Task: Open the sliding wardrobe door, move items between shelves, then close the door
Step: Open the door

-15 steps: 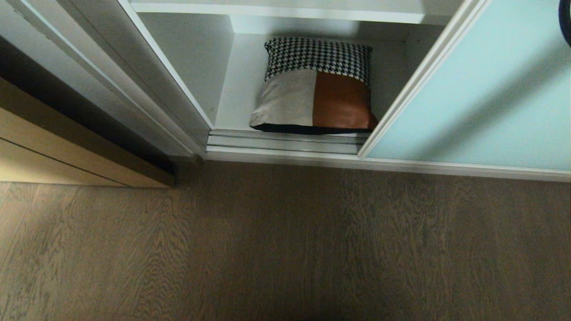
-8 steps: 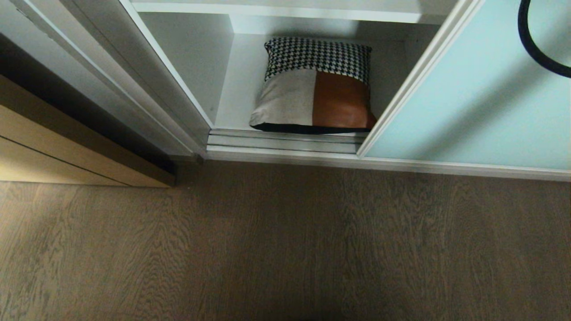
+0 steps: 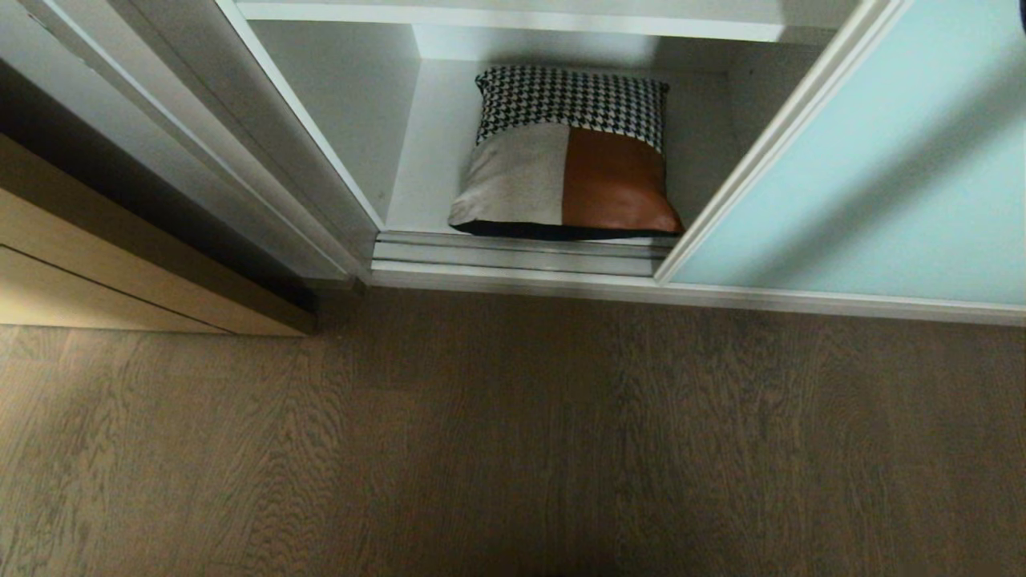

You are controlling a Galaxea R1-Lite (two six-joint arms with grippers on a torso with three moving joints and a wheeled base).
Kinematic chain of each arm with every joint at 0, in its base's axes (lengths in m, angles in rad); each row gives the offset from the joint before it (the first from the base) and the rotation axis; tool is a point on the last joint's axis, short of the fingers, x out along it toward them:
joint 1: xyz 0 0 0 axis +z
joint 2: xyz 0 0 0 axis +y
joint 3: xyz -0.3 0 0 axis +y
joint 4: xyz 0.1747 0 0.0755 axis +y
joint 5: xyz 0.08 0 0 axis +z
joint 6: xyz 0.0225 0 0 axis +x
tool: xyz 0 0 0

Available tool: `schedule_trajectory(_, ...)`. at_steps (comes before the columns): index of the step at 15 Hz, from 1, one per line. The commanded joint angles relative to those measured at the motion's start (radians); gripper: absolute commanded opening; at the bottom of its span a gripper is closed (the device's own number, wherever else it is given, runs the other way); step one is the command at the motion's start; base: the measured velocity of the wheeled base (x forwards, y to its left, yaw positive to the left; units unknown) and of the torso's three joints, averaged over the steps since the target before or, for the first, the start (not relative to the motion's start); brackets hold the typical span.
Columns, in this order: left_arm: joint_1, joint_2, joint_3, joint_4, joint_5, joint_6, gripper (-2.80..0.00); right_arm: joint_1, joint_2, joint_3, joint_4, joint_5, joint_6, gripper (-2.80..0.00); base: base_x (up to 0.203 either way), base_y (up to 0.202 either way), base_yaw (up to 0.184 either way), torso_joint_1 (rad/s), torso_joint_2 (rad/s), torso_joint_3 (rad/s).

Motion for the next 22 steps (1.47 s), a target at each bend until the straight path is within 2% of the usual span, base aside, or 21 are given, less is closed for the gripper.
schedule_trajectory(1, -0.001, 0.001, 0.0, -0.001, 0.0, 0.0, -2.8, -0.015, -0.052, 0.035, -0.002, 0.004, 0.001, -2.8, 0.0, 0.0, 0.0, 0.0, 0.0, 0.0)
schedule_trajectory(10, 0.0, 0.001, 0.0, 0.0, 0.0, 0.0, -2.8, -0.077, -0.135, 0.119, -0.002, 0.004, -0.017, -2.8, 0.0, 0.0, 0.0, 0.0, 0.0, 0.0)
schedule_trajectory(14, 0.001, 0.001, 0.0, 0.0, 0.0, 0.0, -2.8, -0.17, -0.157, 0.124, -0.001, 0.013, -0.003, -2.8, 0.0, 0.0, 0.0, 0.0, 0.0, 0.0)
schedule_trajectory(19, 0.001, 0.001, 0.0, -0.001, 0.0, 0.0, -2.8, -0.179, -0.228, 0.186, 0.001, 0.016, -0.001, -2.8, 0.0, 0.0, 0.0, 0.0, 0.0, 0.0)
schedule_trajectory(22, 0.0, 0.001, 0.0, 0.0, 0.0, 0.0, -2.8, -0.172, -0.257, 0.195, 0.073, 0.031, -0.003, -2.8, 0.0, 0.0, 0.0, 0.0, 0.0, 0.0)
